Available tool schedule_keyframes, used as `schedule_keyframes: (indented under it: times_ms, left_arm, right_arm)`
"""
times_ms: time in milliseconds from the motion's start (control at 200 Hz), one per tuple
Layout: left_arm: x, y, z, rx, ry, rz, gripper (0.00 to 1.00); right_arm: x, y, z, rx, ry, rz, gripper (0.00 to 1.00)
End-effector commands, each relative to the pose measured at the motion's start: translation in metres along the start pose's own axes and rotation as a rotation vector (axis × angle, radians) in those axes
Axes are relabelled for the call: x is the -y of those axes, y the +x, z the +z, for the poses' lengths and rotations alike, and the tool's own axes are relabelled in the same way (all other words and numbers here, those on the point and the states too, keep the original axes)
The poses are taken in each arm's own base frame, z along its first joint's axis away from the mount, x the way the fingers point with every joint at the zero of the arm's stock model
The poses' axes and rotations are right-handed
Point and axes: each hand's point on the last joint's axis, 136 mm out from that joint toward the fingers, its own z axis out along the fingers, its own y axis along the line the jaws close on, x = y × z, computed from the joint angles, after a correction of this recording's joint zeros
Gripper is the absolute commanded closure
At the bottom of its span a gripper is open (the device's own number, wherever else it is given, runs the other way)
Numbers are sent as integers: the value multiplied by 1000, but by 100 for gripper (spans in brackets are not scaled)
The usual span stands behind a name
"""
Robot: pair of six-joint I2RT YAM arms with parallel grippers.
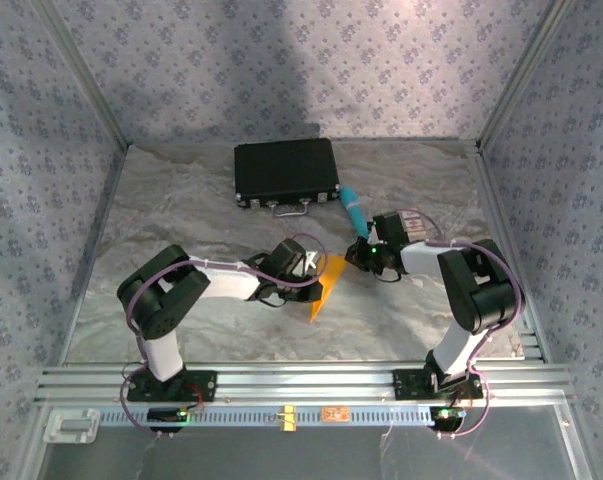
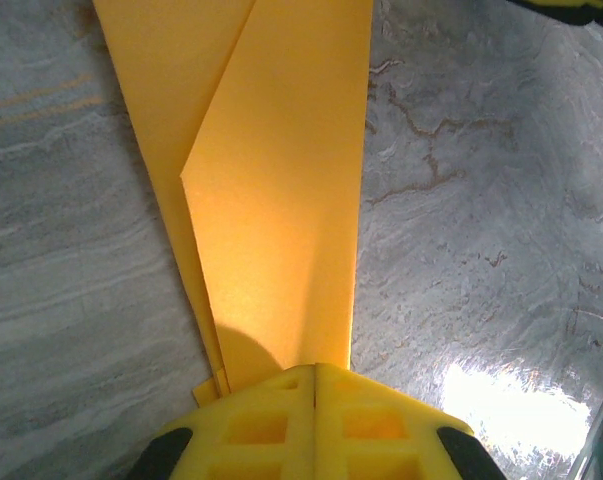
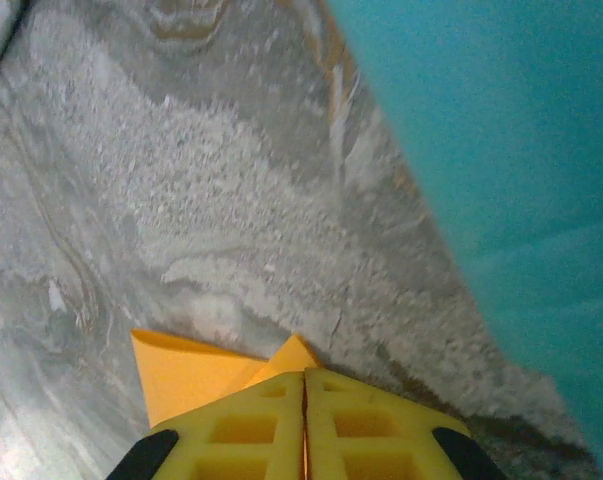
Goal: Fold a paper plane with a square sheet of paper (pick it up from the middle)
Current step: Fold the wing for the fifth time at the center of the table.
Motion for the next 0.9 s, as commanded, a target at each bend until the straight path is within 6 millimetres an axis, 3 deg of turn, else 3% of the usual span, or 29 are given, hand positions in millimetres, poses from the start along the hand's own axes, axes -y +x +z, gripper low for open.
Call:
schedule_keyframes:
  times_ms: [0, 395, 535, 720, 894]
  left_arm:
    - [-42, 55, 0, -169, -130, -54, 100]
    - [-46, 62, -4, -173, -130, -64, 100]
    - [-44, 58, -4, -166, -130, -66, 100]
    - [-35, 45, -4, -137, -115, -58, 100]
    - [-21, 31, -6, -110, -87, -49, 100]
  right_arm:
    - [25, -17, -1, 69, 116, 10, 90]
    - [3, -22, -12, 26, 85, -68, 90]
    - [-23, -16, -21, 23, -8, -108, 89]
    - [-46, 19, -20, -50, -81, -163, 91]
    - [-30, 50, -10, -99, -55, -144, 94]
